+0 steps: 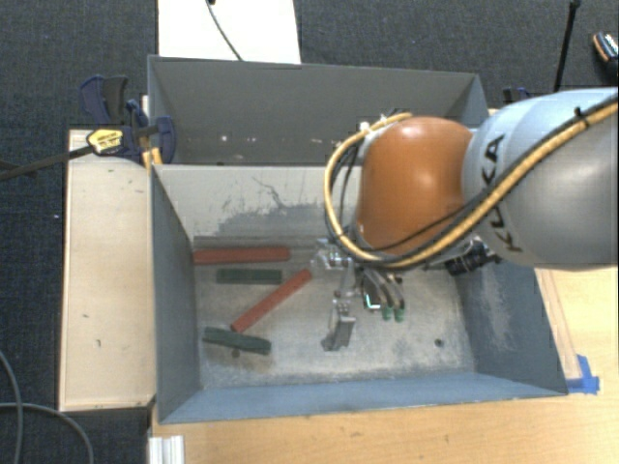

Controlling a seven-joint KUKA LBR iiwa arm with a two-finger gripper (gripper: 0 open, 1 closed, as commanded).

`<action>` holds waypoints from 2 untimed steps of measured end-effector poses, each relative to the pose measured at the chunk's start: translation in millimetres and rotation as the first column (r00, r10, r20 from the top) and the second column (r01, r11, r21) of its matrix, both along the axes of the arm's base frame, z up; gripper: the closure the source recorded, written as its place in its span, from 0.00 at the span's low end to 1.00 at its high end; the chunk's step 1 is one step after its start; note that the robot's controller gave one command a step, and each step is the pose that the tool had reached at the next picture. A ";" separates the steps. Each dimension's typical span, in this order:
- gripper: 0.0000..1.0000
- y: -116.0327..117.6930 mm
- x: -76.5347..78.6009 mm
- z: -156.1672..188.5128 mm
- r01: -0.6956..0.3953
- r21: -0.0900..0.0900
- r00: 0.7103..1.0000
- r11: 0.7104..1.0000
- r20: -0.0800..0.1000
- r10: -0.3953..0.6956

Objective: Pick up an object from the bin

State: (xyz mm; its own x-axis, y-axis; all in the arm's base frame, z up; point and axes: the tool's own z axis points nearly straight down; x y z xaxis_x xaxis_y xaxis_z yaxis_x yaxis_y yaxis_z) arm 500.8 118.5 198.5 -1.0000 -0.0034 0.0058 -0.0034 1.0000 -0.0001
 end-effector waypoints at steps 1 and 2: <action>0.00 24.0 90.0 -86.1 -0.386 0.001 0.923 0.923 0.008 0.386; 0.00 -8.2 74.0 -130.1 -0.297 0.000 0.955 0.955 0.003 0.297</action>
Offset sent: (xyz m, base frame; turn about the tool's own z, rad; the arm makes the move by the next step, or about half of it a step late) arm 0.0896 0.0238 -0.0844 -0.3961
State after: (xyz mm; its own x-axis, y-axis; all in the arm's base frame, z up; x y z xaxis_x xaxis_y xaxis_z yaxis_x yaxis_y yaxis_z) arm 574.8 110.3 68.5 -0.9539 -0.3002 0.0024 -0.3002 0.9539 0.0003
